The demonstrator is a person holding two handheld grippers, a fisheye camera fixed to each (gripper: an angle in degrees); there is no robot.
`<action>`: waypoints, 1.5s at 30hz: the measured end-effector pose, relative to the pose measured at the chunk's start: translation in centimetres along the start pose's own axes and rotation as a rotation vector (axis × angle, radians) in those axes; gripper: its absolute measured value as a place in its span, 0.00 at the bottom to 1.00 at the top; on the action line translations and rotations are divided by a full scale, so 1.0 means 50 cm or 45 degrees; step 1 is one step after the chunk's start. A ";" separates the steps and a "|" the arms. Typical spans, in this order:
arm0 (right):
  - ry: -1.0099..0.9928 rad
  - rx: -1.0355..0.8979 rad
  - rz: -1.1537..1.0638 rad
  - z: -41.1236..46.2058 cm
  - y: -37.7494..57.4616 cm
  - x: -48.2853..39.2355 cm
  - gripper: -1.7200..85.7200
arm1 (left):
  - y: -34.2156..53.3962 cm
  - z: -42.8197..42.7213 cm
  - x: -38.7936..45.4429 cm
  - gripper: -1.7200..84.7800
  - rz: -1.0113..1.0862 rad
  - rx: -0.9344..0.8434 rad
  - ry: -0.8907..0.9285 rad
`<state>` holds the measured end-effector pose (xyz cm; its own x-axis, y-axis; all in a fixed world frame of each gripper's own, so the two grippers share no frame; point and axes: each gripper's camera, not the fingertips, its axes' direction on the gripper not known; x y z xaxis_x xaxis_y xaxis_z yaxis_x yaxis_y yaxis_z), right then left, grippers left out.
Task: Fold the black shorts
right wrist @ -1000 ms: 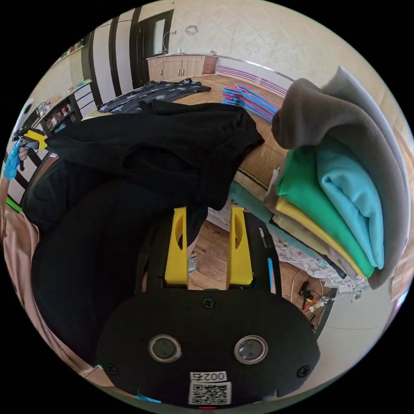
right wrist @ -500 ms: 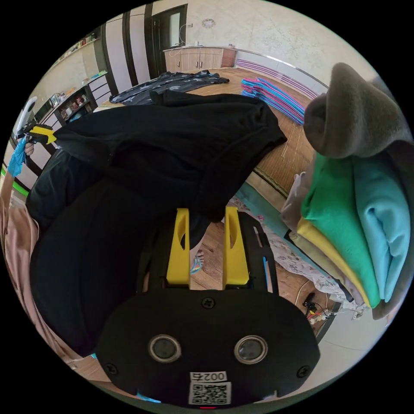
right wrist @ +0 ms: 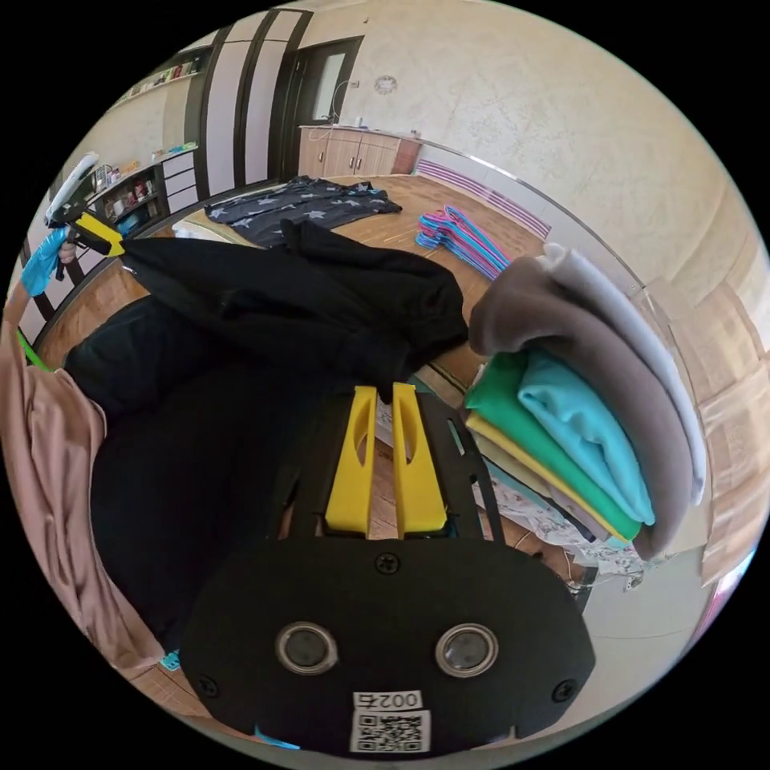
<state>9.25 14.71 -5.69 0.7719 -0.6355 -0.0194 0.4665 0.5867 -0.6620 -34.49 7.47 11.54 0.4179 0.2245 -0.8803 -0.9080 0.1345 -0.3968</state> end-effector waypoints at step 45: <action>-0.379 0.009 -0.106 0.197 -0.609 -0.033 0.16 | -0.240 0.317 -0.222 0.11 -0.558 0.238 -0.036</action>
<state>-1.96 2.83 21.85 0.8229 -0.5073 0.2560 0.5358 0.5429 -0.6467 -27.78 18.65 30.19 0.7632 0.1340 -0.6322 -0.6265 0.3929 -0.6731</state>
